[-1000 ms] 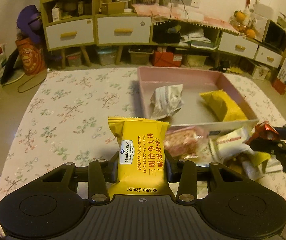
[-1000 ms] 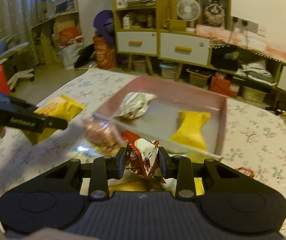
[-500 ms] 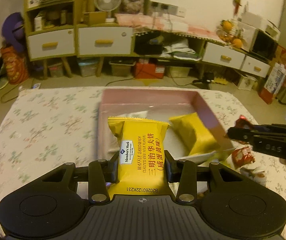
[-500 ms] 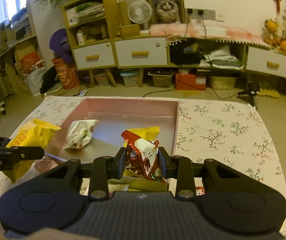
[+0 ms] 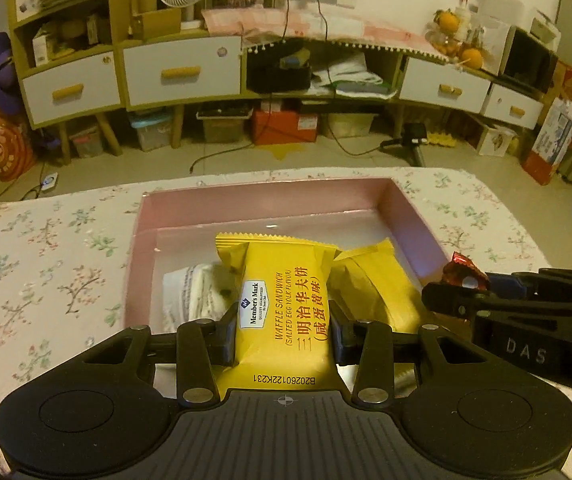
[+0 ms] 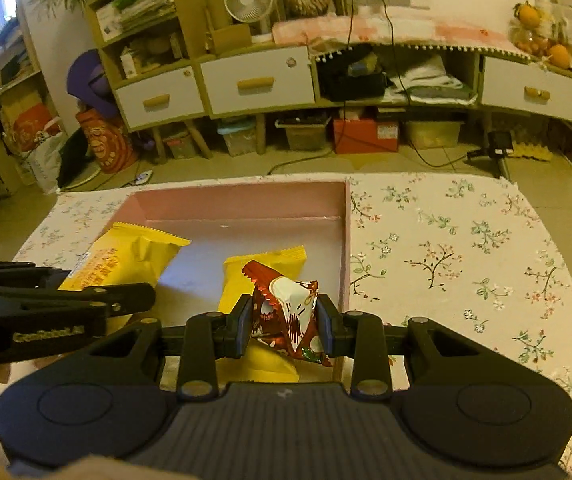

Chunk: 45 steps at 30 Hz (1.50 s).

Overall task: Organize snacks
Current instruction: 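Lower both held packs into the pink box and open both grippers, then move both tools back over the remaining snacks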

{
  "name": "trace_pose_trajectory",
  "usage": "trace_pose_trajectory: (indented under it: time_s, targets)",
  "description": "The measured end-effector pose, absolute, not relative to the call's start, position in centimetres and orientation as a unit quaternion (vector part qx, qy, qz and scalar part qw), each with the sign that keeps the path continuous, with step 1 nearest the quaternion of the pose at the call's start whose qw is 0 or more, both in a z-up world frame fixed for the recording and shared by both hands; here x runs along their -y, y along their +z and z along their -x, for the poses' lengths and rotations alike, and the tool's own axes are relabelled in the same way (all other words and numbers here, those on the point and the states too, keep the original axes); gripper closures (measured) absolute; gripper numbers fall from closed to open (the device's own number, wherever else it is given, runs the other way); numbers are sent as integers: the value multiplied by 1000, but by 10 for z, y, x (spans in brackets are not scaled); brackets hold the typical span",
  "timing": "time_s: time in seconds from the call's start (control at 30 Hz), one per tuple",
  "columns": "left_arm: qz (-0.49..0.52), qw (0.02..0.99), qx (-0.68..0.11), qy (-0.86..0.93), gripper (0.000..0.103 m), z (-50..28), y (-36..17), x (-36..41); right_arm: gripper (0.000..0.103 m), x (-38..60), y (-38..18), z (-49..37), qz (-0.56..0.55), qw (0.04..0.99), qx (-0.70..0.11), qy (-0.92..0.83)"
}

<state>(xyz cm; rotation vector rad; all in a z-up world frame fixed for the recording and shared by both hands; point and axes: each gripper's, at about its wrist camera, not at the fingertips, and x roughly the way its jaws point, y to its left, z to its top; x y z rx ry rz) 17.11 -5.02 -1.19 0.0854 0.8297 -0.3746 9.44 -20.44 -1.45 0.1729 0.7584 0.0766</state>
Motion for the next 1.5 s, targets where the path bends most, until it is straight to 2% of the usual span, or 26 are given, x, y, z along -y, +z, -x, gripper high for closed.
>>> trace_pose_trajectory:
  time_s: [0.5,0.73,0.83,0.93,1.03,1.1,1.23,1.5]
  targets:
    - [-53,906,-389,-159,64,-215,-33,60,73,211,-16,-107,-140,918,-370,17]
    - [-59,907,-389,-152,63,-222,-36,67,72,204,-21,-108,-98,916,-389,10]
    - [-51,908,-387,-155,60,-222,-34,66,66,206,-18,-108,-106,915,-389,11]
    - [-54,906,-385,-169,51,-220,-33,66,52,210,-16,-106,-122,916,-383,21]
    - [-55,909,-379,-165,41,-216,-29,65,49,211,-12,-105,-123,917,-378,22]
    - [-49,909,-379,-167,41,-213,-27,63,44,211,-9,-103,-119,920,-374,17]
    - [-50,910,-376,-167,40,-204,-20,59,42,214,-6,-99,-116,921,-371,17]
    - [-47,912,-369,-170,31,-182,-6,49,30,224,5,-83,-113,927,-356,1]
